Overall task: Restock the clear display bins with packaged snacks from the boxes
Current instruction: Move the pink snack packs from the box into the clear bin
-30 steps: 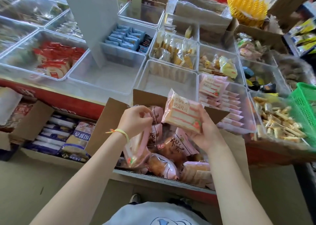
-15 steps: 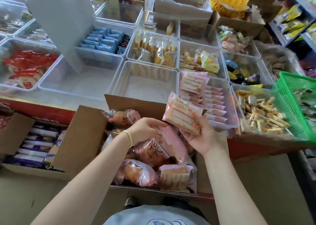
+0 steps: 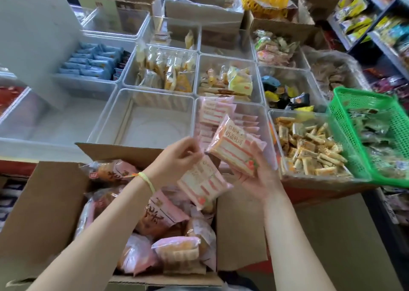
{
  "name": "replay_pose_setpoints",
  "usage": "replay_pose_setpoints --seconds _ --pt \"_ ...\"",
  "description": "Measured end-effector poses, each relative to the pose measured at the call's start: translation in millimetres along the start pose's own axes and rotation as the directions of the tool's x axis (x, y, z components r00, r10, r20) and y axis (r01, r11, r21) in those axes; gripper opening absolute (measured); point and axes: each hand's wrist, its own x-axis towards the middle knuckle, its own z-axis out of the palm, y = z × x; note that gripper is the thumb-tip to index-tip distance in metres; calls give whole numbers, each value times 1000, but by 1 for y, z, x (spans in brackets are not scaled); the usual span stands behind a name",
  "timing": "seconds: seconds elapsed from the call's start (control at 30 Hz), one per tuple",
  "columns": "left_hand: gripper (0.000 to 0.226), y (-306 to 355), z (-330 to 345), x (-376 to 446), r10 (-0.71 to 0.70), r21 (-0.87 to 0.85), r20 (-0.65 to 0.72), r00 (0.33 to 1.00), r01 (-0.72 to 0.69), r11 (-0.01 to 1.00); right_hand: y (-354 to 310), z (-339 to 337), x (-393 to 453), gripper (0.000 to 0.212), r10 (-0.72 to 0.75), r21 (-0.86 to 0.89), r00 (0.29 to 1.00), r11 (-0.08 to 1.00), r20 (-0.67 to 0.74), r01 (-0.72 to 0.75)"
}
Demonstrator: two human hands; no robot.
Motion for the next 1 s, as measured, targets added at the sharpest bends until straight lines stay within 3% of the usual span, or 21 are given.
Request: replay_pose_setpoints --seconds 0.07,0.2,0.27,0.37,0.47,0.57,0.63,0.7,0.77,0.83,0.93,1.0 --pt "18 9 3 20 -146 -129 -96 985 133 983 -23 -7 4 36 -70 0 997 998 -38 70" --pt "18 7 13 57 -364 -253 -237 901 305 918 -61 -40 37 48 -119 -34 979 993 -168 115" --pt "14 5 18 69 -432 -318 -274 859 343 884 -70 -56 62 52 -103 -114 968 990 -230 78" --pt "11 3 22 84 -500 -341 -306 810 397 852 -72 -75 102 37 -35 -179 948 984 -315 -23" --pt "11 0 15 101 -509 -316 -319 799 416 852 -65 -71 140 39 6 -323 956 940 -293 -105" --pt "9 -8 7 120 -506 -305 -316 802 420 855 -59 -54 173 34 -29 -456 982 888 -184 -59" --pt "10 -12 4 131 -498 -301 -299 814 415 859 -52 -44 193 29 -67 -618 988 785 -139 -33" --pt "10 -17 4 140 -497 -299 -294 817 415 859 -44 -44 211 21 -137 -825 975 560 -176 -70" --pt "11 -25 5 149 -501 -304 -292 815 418 856 -38 -50 223 21 -227 -920 950 374 -216 -120" --pt "15 -32 8 158 -506 -319 -286 814 417 851 -38 -53 228 16 -285 -946 938 307 -195 -103" --pt "16 -41 13 170 -555 -344 -228 800 467 815 -40 -48 228 4 -355 -956 927 292 -122 -14" --pt "15 -47 17 177 -597 -406 -153 788 501 765 -40 -43 227 8 -365 -958 925 287 -110 0"
